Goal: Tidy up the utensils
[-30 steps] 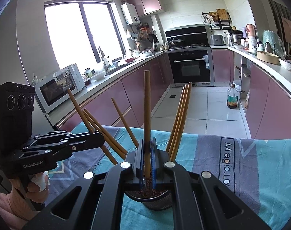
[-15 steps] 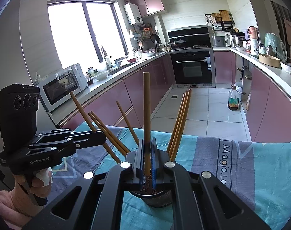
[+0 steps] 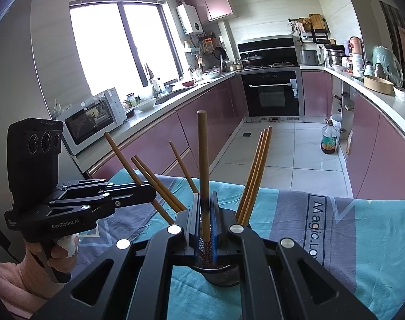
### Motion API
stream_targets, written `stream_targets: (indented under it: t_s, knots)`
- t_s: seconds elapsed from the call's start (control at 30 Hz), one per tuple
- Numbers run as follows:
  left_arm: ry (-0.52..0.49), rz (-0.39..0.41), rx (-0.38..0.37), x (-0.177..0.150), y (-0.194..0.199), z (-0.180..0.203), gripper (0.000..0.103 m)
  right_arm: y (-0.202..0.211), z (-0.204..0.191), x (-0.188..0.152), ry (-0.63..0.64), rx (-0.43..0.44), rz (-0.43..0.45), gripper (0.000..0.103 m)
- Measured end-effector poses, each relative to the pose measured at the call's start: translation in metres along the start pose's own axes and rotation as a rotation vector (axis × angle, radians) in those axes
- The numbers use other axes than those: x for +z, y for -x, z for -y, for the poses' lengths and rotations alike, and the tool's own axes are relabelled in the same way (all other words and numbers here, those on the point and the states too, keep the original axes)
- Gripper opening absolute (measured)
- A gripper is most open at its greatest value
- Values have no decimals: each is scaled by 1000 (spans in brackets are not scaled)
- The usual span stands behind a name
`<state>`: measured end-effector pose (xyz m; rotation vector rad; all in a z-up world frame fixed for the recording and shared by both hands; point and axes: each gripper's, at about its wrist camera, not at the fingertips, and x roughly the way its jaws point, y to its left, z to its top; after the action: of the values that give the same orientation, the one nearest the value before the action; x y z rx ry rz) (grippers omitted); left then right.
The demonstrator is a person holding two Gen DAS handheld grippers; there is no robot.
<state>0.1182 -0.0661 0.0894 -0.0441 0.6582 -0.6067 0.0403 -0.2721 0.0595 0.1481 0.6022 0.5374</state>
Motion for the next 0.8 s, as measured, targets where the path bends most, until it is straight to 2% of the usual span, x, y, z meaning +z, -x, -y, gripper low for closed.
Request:
stream_targets:
  t_s: [0.2,0.47,0.8]
  knots:
    - [-3,-5,3,0,-4,-2,8,2,-1,0,8,-3,-5,6]
    - [5,-21,29,2,-18,-5,8,-19,2,1,-13,-31,-43,7]
    - [28,-28,41,1,-29,-13,8,-33,4,6,-23,-62,-32,6]
